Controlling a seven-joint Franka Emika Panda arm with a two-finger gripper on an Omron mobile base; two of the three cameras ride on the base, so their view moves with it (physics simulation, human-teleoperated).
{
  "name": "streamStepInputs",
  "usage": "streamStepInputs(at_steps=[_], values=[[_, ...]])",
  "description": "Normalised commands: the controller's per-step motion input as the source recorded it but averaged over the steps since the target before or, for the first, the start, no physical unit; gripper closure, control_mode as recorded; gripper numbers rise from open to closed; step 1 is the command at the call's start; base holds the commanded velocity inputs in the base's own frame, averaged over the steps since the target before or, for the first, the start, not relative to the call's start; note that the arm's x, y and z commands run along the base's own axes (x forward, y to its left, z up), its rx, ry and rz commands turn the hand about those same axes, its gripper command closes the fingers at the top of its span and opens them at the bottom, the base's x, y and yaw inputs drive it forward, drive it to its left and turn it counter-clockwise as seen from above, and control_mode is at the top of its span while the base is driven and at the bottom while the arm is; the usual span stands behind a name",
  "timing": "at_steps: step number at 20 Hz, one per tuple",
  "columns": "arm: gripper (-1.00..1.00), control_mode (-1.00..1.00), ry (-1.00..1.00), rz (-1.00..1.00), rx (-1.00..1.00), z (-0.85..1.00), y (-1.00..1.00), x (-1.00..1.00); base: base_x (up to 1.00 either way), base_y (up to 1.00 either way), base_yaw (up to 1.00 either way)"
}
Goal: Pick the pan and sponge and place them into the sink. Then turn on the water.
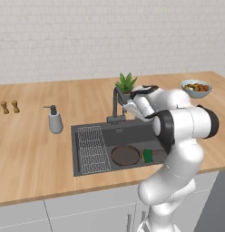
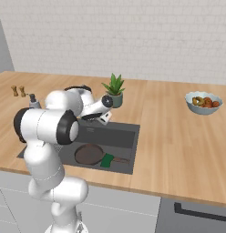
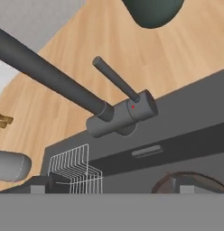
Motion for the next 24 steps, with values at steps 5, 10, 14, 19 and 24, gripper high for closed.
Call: streamStepInputs(at_steps=[5, 10, 14, 19, 24], values=[[-1.00, -1.00, 0.00, 0.00, 0.19, -0.01, 0.00, 0.39, 0.00, 0.00, 0.00], [-1.00, -1.00, 0.00, 0.00, 0.11, -0.11, 0.00, 0.14, 0.00, 0.00, 0.00], [-1.00, -1.00, 0.00, 0.00, 0.03, -0.17, 0.00, 0.07, 0.00, 0.00, 0.00], [-1.00, -1.00, 0.00, 0.00, 0.03, -0.04, 0.00, 0.12, 0.00, 0.00, 0.00], [-1.00, -1.00, 0.00, 0.00, 0.00, -0.11, 0.01, 0.20, 0.00, 0.00, 0.00]])
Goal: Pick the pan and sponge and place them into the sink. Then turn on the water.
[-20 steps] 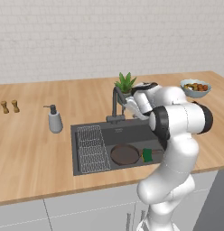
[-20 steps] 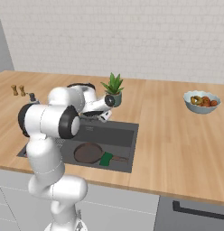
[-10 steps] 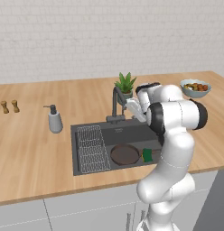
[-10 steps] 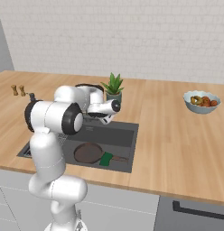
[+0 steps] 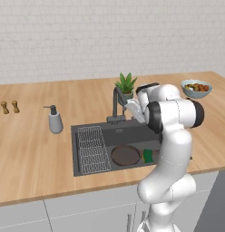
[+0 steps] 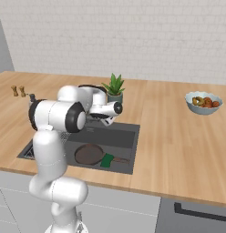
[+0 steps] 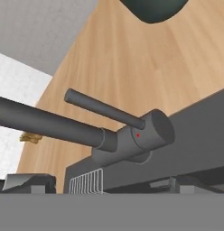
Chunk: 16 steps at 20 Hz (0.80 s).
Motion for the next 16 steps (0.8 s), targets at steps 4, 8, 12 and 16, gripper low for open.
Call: streamStepInputs(at_steps=[4, 8, 12, 16], values=[[-1.00, -1.00, 0.00, 0.00, 0.00, -0.17, 0.03, 0.21, 0.00, 0.00, 0.00], [-1.00, -1.00, 0.00, 0.00, 0.00, -0.16, 0.02, 0.27, 0.00, 0.00, 0.00], [-1.00, -1.00, 0.00, 0.00, 0.00, -0.17, 0.00, 0.29, 0.00, 0.00, 0.00], [-1.00, -1.00, 0.00, 0.00, 0.00, -0.14, 0.00, 0.27, 0.00, 0.00, 0.00]])
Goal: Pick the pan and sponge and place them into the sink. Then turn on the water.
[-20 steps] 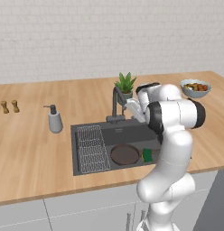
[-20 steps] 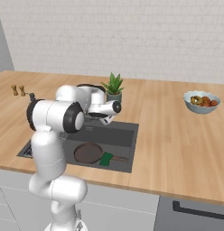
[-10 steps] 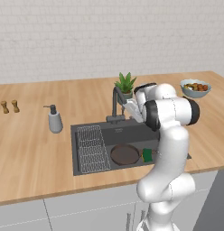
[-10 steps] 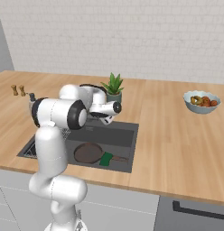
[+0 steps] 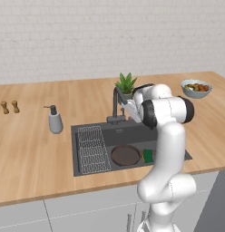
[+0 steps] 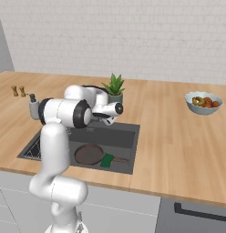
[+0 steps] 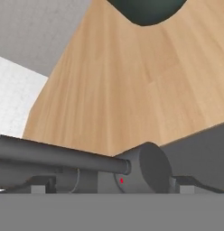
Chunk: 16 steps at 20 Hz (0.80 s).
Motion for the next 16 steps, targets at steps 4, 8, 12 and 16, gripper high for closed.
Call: streamStepInputs(at_steps=[4, 8, 12, 16], values=[[-1.00, -1.00, 0.00, 0.00, 0.00, -0.13, 0.00, 0.25, 0.00, 0.00, 0.00], [-1.00, -1.00, 0.00, 0.00, 0.00, -0.13, 0.00, 0.22, 0.00, 0.00, 0.00], [-1.00, -1.00, 0.00, 0.00, 0.00, -0.14, 0.00, 0.17, 0.00, 0.00, 0.00], [1.00, -1.00, 0.00, -0.01, 0.00, -0.15, 0.05, 0.19, 0.00, 0.00, 0.00]])
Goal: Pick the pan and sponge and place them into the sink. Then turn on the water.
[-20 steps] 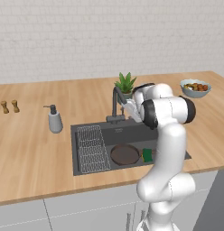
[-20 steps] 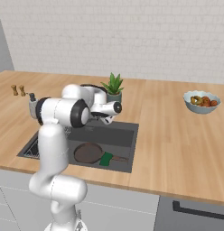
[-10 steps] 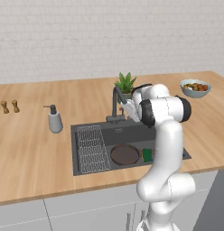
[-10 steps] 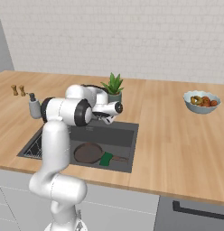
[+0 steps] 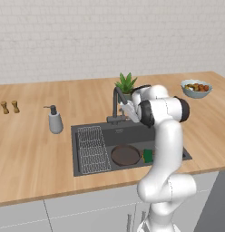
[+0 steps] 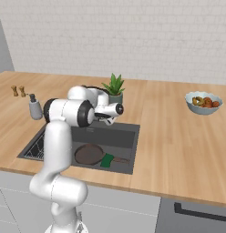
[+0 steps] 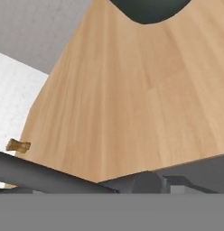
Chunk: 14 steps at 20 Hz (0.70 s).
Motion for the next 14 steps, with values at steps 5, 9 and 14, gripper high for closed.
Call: streamStepInputs(at_steps=[5, 9, 14], values=[[1.00, -1.00, 0.00, -0.02, 0.00, -0.09, 0.00, 0.06, 0.00, 0.00, 0.00], [1.00, -1.00, 0.00, -0.03, 0.13, 0.00, -0.03, 0.07, 0.00, 0.00, 0.00], [1.00, -1.00, 0.07, -0.09, 0.26, 0.00, -0.20, 0.04, 0.00, 0.00, 0.00]])
